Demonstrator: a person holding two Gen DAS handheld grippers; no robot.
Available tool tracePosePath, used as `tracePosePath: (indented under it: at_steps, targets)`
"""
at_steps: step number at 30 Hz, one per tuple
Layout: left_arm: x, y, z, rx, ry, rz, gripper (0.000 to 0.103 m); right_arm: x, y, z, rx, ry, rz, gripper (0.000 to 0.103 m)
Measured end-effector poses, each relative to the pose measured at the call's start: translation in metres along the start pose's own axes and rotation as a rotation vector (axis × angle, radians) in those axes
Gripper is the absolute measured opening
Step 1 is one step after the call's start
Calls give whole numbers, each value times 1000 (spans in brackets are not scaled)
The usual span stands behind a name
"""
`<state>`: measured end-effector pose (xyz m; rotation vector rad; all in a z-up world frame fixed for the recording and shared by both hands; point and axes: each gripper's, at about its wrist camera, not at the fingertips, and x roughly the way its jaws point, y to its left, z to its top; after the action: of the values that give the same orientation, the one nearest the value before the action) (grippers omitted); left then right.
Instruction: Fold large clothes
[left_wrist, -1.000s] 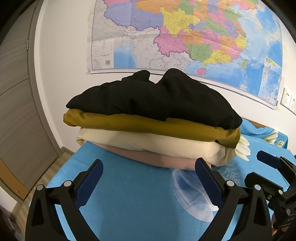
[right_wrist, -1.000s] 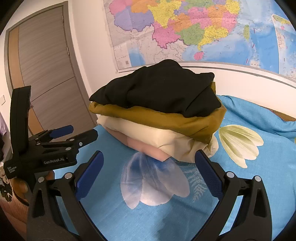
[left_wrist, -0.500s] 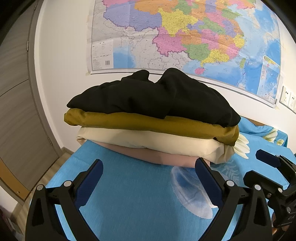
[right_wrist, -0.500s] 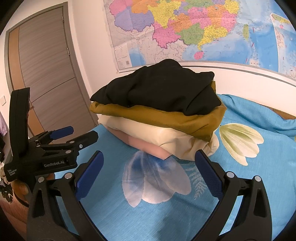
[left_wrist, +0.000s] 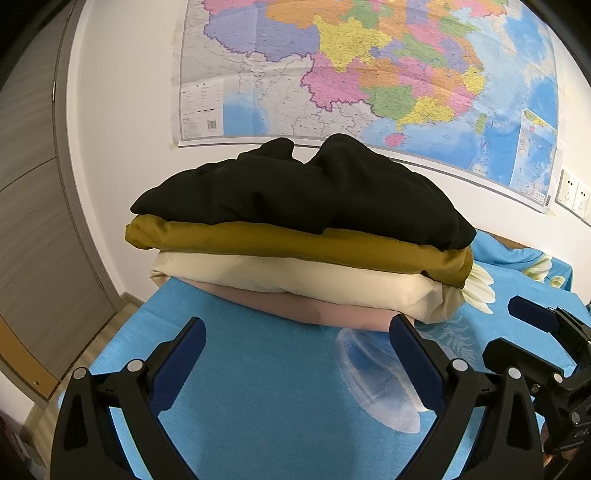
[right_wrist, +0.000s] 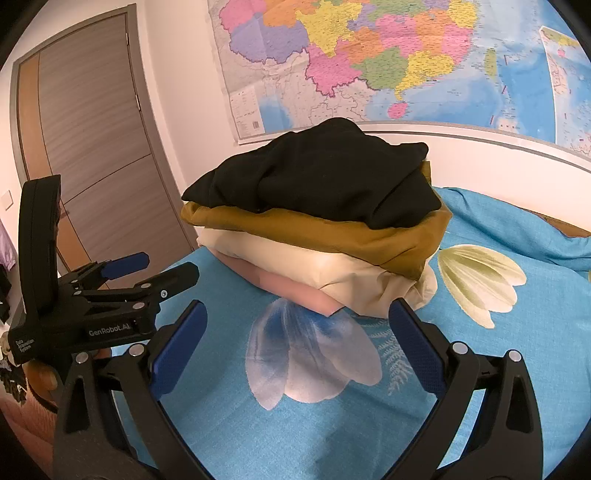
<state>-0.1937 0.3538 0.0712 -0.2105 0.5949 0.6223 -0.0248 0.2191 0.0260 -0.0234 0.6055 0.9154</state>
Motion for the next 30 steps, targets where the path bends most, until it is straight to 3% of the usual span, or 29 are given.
tracePosePath:
  at_steps: [30]
  targets:
    - [0,-6,-3,15,0,-7,96,1,-2,-3,20,3,3,97]
